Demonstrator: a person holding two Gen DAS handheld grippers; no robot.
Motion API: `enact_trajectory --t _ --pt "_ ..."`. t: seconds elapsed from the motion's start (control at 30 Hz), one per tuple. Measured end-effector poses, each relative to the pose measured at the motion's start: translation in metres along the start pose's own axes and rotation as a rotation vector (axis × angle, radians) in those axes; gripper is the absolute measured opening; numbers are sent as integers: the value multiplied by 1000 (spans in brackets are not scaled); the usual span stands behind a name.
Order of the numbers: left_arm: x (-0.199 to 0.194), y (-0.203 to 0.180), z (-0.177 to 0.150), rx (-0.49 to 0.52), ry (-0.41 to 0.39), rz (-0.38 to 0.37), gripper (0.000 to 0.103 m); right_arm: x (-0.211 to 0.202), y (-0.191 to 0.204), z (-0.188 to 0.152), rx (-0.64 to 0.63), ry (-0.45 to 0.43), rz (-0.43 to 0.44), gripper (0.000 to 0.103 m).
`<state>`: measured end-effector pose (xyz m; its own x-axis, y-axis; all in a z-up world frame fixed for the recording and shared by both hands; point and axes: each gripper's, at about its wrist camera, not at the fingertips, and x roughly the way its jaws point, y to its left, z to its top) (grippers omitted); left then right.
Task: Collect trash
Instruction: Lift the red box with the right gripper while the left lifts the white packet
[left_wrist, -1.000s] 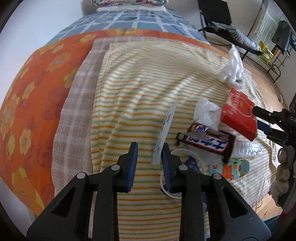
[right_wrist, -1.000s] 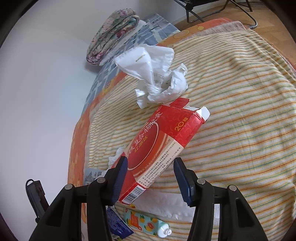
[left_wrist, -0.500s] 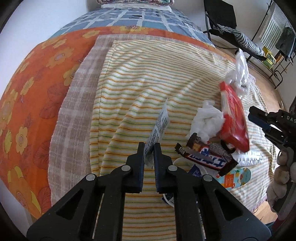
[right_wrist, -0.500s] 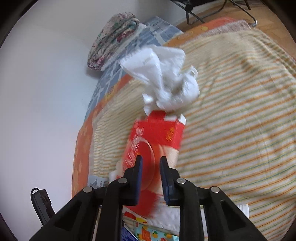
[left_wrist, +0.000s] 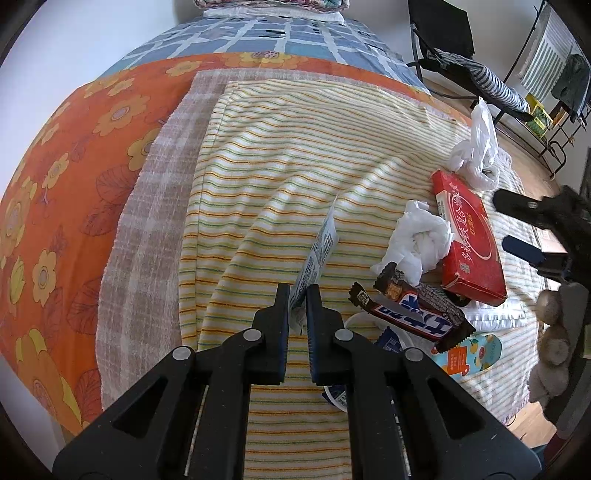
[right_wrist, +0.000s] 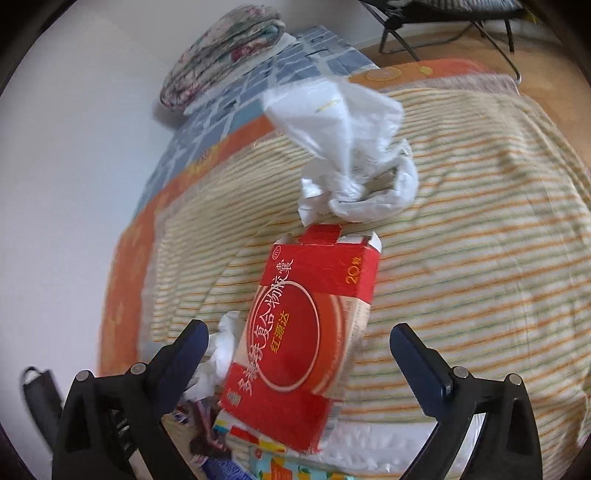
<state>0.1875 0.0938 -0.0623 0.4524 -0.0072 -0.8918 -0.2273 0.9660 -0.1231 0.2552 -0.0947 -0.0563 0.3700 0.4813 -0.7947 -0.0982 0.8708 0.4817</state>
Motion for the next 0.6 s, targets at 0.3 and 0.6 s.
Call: enact_trajectory --t 0.3,0.6 --pt "-1 1 -2 -4 -1 1 6 29 23 5 -86 6 -143 97" --pt "7 -5 0 -1 7 8 6 30 17 1 -134 30 -176 91"
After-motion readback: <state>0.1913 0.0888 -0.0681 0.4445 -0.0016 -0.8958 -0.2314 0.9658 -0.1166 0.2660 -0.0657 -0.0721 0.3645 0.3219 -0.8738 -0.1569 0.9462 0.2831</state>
